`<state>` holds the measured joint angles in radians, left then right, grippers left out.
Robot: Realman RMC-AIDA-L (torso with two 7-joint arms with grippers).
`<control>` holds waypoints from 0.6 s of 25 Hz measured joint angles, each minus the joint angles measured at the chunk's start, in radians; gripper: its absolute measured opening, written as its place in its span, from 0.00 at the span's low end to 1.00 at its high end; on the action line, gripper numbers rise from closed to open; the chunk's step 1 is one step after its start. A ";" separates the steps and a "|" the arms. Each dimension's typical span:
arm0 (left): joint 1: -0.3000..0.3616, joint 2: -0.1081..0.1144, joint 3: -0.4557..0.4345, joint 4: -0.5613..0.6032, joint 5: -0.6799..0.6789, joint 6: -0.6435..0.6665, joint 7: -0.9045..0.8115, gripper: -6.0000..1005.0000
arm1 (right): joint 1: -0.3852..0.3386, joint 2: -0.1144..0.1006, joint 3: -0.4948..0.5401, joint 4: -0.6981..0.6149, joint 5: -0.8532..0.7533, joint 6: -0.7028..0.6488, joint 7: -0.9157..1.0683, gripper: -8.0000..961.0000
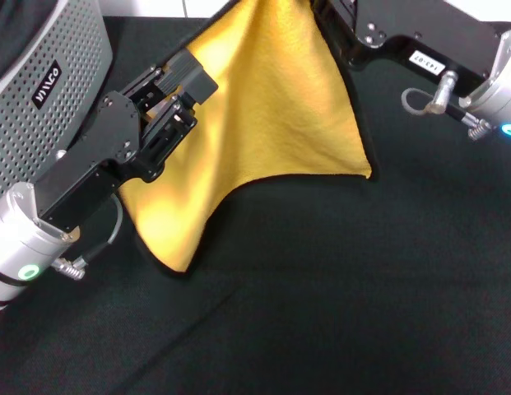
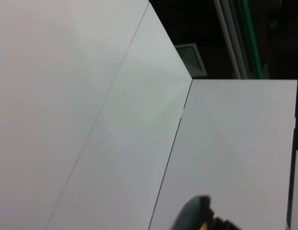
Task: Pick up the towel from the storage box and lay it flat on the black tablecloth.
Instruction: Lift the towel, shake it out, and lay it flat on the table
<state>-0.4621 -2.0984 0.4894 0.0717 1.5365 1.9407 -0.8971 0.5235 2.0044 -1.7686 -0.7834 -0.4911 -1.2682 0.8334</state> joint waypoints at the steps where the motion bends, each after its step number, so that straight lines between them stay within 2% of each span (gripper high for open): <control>1: 0.002 0.000 0.000 0.000 0.000 -0.003 0.007 0.21 | 0.000 0.000 0.005 -0.006 -0.006 0.000 0.007 0.02; 7: 0.017 0.002 0.002 0.010 0.004 -0.013 0.040 0.42 | -0.011 0.000 0.039 -0.057 -0.023 0.003 0.020 0.02; 11: 0.048 0.002 0.006 0.038 0.001 -0.008 0.071 0.53 | -0.013 -0.013 0.046 -0.092 -0.054 0.007 0.040 0.02; 15: 0.069 0.003 0.006 0.040 -0.003 -0.008 0.142 0.53 | -0.014 -0.026 0.071 -0.122 -0.100 0.004 0.082 0.02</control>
<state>-0.3932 -2.0955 0.4953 0.1119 1.5330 1.9322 -0.7554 0.5095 1.9784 -1.6977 -0.9055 -0.5908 -1.2641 0.9154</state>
